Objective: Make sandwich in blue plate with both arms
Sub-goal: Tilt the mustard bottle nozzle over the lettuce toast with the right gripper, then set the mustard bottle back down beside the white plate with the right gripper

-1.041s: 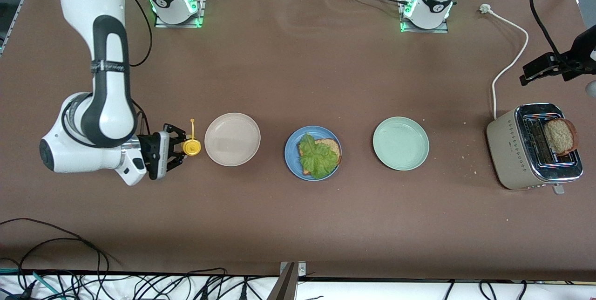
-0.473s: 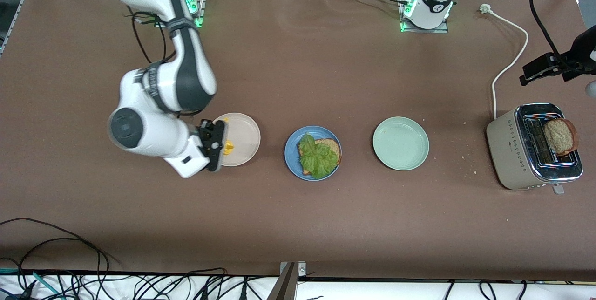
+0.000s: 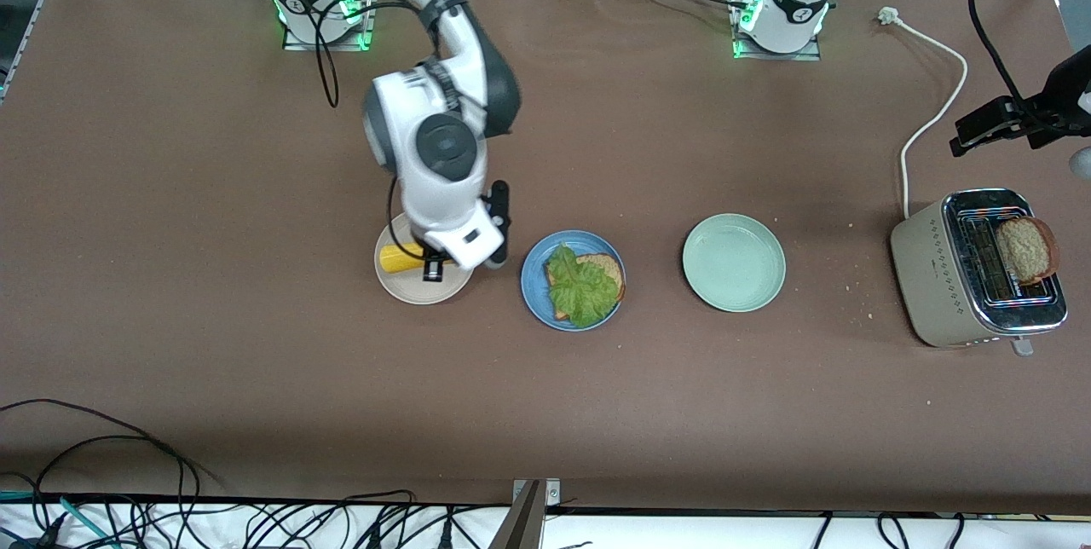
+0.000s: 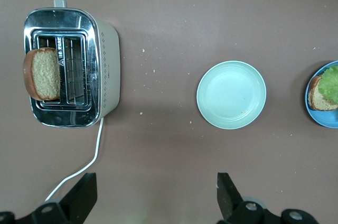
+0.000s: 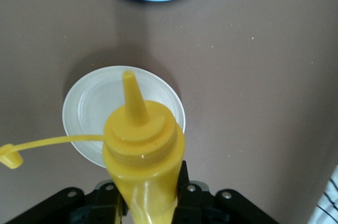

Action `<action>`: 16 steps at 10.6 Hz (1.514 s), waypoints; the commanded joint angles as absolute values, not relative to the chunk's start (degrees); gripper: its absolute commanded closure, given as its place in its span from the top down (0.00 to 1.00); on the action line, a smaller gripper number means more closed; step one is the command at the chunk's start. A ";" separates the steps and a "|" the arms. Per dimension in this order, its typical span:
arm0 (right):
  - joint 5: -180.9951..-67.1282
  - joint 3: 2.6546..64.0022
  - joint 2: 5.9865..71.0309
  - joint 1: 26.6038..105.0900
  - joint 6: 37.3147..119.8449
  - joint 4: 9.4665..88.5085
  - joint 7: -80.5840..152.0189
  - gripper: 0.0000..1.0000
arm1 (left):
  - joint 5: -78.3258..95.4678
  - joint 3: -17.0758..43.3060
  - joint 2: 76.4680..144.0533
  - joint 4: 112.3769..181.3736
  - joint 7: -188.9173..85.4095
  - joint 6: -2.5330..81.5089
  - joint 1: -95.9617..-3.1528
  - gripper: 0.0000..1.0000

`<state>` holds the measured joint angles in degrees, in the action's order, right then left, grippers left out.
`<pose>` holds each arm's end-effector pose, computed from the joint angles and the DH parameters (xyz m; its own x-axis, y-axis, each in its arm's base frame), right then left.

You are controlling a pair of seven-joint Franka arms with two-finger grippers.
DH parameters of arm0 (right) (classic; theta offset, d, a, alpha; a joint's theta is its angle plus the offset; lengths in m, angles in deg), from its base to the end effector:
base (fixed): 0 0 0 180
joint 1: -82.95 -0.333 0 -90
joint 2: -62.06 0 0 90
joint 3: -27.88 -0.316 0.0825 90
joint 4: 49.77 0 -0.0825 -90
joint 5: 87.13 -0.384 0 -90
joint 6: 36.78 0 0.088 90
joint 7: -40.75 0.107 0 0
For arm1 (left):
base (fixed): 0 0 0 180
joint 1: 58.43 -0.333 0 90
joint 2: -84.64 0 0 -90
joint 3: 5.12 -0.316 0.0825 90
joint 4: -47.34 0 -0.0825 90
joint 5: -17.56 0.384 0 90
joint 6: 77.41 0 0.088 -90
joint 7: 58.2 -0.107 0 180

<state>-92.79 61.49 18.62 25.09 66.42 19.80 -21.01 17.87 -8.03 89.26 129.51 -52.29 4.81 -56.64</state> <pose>0.6057 0.4090 0.3711 -0.0125 0.9573 -0.2889 0.9962 0.0369 0.0790 0.5655 0.0104 0.6316 0.9893 0.1232 -0.0782 0.1222 -0.9923 -0.0176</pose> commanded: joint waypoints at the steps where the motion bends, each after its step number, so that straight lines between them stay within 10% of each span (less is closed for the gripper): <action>1: -76.63 62.16 14.61 17.40 66.67 18.61 -12.46 0.35 | 17.65 -7.85 89.12 129.08 -52.67 4.33 -56.85 1.00; 7: -68.04 62.51 11.70 12.98 66.41 18.69 -6.53 0.34 | 17.65 -7.85 89.12 129.08 -52.67 4.33 -56.85 1.00; 16: -112.24 63.03 18.20 36.96 62.65 19.66 -36.91 0.35 | 17.65 -7.76 89.12 129.08 -52.67 4.33 -56.85 1.00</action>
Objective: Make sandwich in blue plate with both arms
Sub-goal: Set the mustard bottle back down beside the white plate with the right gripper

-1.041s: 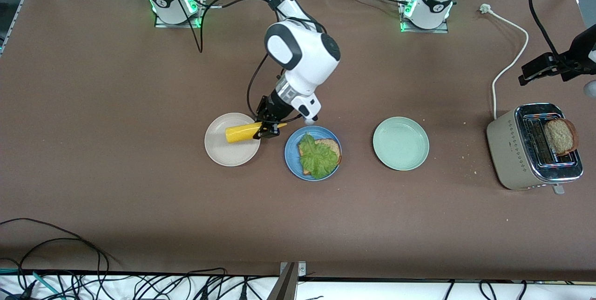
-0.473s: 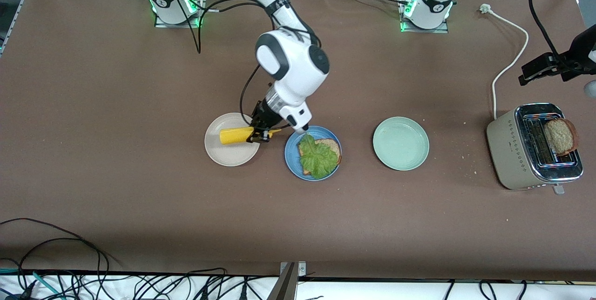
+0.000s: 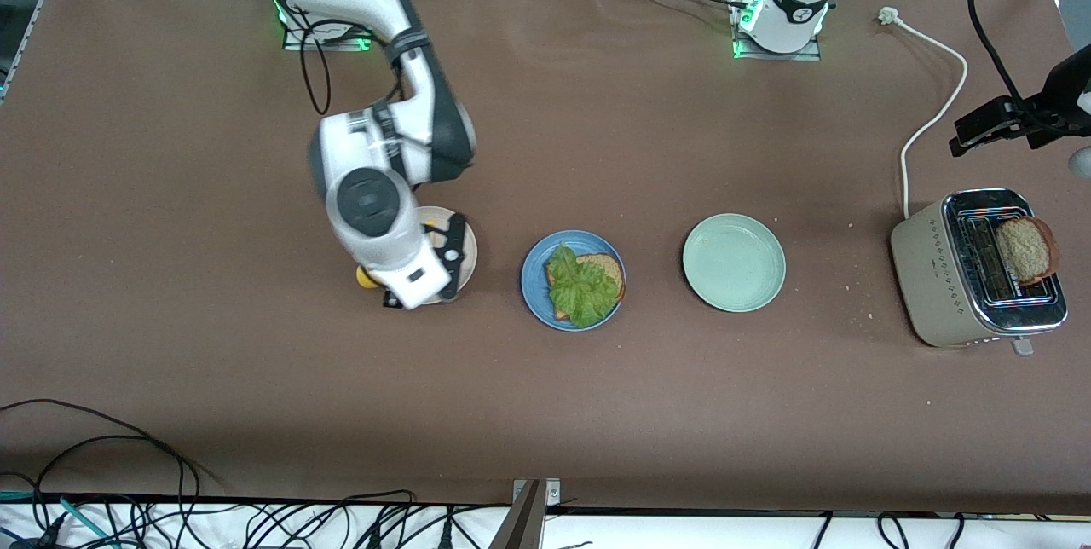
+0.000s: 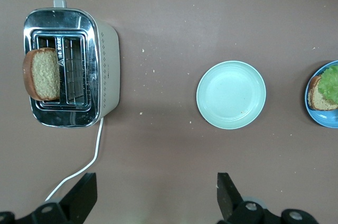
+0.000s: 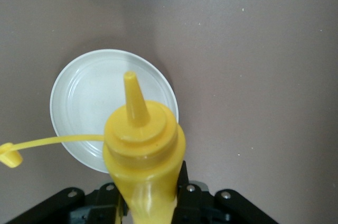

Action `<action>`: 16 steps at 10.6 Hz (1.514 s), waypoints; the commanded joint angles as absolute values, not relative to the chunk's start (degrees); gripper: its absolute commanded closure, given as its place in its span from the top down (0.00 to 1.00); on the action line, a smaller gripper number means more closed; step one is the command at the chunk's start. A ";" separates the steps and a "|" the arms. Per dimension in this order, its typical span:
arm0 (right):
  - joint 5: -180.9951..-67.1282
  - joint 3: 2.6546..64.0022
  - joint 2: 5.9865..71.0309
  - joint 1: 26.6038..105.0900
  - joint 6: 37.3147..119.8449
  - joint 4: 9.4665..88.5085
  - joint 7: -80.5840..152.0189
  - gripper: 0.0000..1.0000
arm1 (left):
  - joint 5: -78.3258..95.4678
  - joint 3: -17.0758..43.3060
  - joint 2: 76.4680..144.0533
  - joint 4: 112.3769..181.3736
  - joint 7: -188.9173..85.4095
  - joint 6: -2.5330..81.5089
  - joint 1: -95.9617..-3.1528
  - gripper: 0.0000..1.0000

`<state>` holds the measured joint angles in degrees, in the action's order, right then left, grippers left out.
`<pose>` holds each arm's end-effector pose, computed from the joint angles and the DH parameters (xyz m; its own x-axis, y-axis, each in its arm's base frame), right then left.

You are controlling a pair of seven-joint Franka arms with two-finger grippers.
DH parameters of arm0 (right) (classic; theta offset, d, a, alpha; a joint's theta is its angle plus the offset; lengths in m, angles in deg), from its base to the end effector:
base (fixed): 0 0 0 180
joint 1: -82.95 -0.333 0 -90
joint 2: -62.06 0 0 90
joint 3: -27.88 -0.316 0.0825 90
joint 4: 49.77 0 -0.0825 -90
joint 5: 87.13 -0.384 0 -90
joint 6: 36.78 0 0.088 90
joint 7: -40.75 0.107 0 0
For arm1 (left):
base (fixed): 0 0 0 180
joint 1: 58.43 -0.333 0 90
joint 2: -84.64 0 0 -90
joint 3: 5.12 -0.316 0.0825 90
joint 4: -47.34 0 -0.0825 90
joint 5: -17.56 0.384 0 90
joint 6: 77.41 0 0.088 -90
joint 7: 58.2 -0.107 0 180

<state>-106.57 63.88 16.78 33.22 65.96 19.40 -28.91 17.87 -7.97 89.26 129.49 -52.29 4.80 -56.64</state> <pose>0.6600 0.3209 0.3565 0.0670 0.9899 -0.1246 0.9971 -0.0711 -0.0285 0.5655 0.0098 0.6317 0.9894 0.1222 -0.0780 0.1212 -0.9925 -0.0175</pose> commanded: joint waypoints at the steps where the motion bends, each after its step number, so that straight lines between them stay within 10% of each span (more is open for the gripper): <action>1: -114.87 62.95 19.16 38.98 60.89 19.66 -40.51 0.35 | 17.65 -7.76 89.12 129.08 -52.67 4.33 -56.85 1.00; 16: -146.36 63.04 19.70 57.97 48.13 43.74 -100.56 0.35 | 17.65 -8.11 89.21 129.08 -53.37 4.41 -57.11 1.00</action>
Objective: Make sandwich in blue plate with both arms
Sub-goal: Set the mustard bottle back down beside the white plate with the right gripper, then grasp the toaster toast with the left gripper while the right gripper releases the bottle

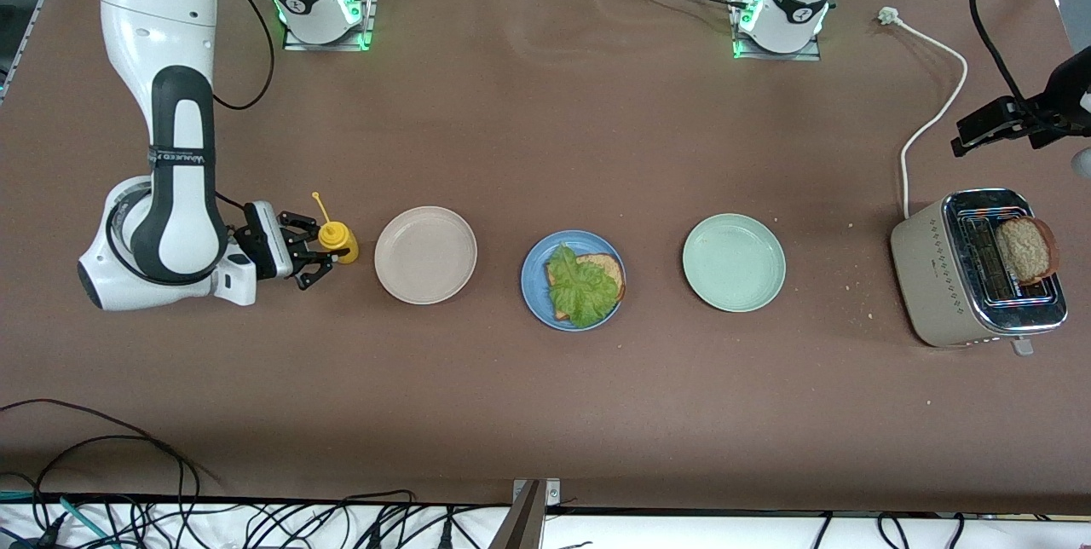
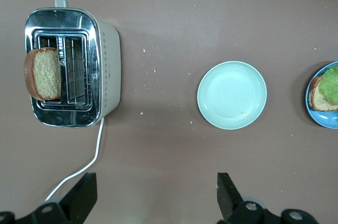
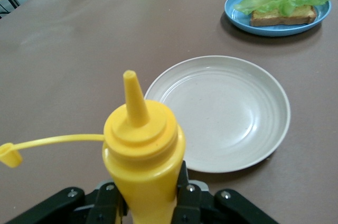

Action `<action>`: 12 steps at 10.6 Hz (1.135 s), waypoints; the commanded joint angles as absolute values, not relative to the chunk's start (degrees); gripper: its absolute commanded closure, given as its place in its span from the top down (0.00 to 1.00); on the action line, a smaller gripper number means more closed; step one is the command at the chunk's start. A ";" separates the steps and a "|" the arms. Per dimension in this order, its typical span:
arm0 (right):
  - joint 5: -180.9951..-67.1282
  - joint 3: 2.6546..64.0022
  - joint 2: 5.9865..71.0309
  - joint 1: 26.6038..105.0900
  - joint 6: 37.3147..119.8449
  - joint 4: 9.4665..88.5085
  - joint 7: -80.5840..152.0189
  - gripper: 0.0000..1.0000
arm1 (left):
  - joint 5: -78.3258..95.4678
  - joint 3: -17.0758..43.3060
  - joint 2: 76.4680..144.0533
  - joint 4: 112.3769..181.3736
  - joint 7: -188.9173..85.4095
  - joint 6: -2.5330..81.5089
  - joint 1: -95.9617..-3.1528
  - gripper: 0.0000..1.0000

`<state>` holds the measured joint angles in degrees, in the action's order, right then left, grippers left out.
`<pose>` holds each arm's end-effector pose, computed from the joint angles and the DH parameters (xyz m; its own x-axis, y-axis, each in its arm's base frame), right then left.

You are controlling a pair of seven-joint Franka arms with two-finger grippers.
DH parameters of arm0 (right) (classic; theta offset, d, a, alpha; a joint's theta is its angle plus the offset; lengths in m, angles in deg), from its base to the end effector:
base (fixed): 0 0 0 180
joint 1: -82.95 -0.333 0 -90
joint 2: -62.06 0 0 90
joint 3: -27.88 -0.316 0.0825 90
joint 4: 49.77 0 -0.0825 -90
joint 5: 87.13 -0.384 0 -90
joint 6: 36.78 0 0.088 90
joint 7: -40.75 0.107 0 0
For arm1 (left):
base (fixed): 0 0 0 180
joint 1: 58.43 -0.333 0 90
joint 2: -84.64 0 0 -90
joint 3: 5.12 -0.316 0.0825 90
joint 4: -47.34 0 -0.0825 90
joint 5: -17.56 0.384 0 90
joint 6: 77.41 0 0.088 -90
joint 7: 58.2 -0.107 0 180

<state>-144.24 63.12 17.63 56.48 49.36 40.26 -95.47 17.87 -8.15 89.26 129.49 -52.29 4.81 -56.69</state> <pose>0.6380 0.0514 0.2227 -0.1787 0.6807 0.7104 0.9041 0.3984 -0.1544 0.5655 0.0120 0.6318 0.9890 0.1262 -0.0778 0.1251 -0.9920 -0.0178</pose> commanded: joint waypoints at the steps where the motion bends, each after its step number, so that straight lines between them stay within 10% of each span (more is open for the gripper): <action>1: -146.98 62.95 19.18 58.68 47.17 43.83 -101.62 0.36 | 17.56 -8.11 89.21 129.08 -53.37 4.41 -57.37 1.00; 8: -152.42 62.33 15.58 59.65 47.25 43.66 -108.92 0.36 | 22.48 -8.55 100.62 128.55 -53.72 7.47 -62.63 1.00; 12: -152.43 62.51 15.57 60.27 46.54 43.39 -106.65 1.00 | 22.75 -8.64 107.04 128.64 -63.82 16.09 -71.16 1.00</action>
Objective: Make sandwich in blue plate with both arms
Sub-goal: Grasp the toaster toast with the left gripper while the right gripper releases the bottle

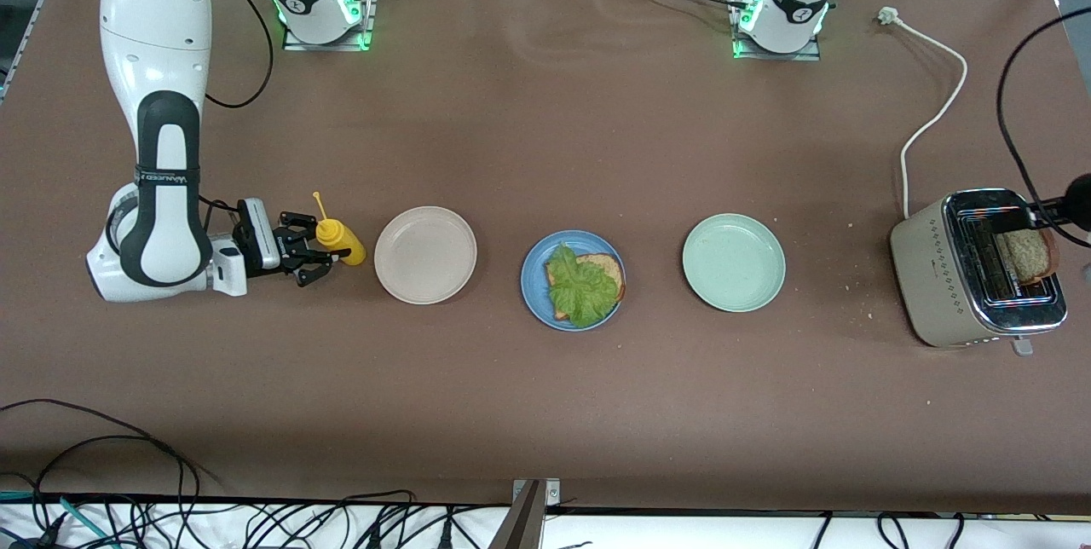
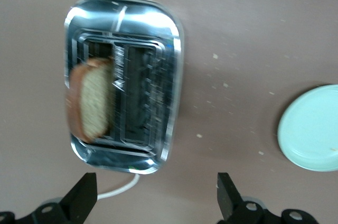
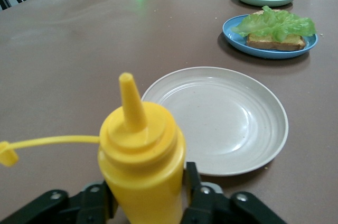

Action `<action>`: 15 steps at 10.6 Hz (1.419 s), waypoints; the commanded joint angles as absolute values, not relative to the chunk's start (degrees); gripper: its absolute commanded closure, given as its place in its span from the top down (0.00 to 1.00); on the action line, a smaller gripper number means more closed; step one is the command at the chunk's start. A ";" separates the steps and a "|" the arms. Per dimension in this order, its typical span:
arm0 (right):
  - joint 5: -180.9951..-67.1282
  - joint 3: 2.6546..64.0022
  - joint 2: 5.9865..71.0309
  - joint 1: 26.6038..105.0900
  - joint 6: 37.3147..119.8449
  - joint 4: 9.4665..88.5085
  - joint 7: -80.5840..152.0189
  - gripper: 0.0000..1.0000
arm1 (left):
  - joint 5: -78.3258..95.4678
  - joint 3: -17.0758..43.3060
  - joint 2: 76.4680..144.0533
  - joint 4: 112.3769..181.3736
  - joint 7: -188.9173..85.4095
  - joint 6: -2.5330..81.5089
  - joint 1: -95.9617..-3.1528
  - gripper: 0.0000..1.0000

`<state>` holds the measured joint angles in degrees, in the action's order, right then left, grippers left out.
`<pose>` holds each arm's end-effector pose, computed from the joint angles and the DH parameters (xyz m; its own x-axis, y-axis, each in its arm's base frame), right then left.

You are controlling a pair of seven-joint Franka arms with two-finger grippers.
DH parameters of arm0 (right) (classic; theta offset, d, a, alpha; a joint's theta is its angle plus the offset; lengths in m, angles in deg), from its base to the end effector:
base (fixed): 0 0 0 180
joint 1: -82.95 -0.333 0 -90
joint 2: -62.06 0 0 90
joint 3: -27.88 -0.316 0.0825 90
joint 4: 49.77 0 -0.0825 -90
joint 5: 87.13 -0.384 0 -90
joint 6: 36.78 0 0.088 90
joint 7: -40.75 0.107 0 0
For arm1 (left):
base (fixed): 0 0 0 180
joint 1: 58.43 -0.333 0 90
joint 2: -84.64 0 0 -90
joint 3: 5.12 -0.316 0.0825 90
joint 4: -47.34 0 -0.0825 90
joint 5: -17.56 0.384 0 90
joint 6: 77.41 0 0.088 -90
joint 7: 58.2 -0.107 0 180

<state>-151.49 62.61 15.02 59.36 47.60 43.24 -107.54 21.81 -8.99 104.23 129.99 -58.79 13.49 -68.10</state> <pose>0.6241 0.0270 0.1832 -0.2314 0.5445 0.8062 0.9077 0.4191 -0.0225 0.6234 0.1521 0.4809 0.9556 0.2190 -0.1969 0.2042 -0.9745 -0.0930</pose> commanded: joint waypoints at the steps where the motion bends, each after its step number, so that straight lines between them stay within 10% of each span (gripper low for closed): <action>1: -152.26 62.60 15.74 60.62 46.54 43.22 -106.38 1.00 | 22.75 -8.73 108.36 128.55 -64.87 17.50 -72.74 1.00; 9: -148.83 67.95 16.27 67.04 38.66 37.17 -80.51 1.00 | 22.57 -8.64 114.08 128.64 -71.39 20.23 -79.00 1.00; 10: -148.48 69.44 16.18 66.78 36.89 34.80 -72.19 1.00 | 22.57 -8.64 114.52 128.64 -71.48 20.23 -79.00 0.88; 12: -147.43 69.54 16.27 66.77 36.52 30.32 -60.72 1.00 | 22.83 -8.64 114.52 128.64 -71.48 20.23 -78.74 0.19; 15: -144.53 70.50 16.71 65.81 37.13 28.37 -52.70 1.00 | 22.75 -8.64 114.35 128.64 -71.82 20.15 -78.91 0.00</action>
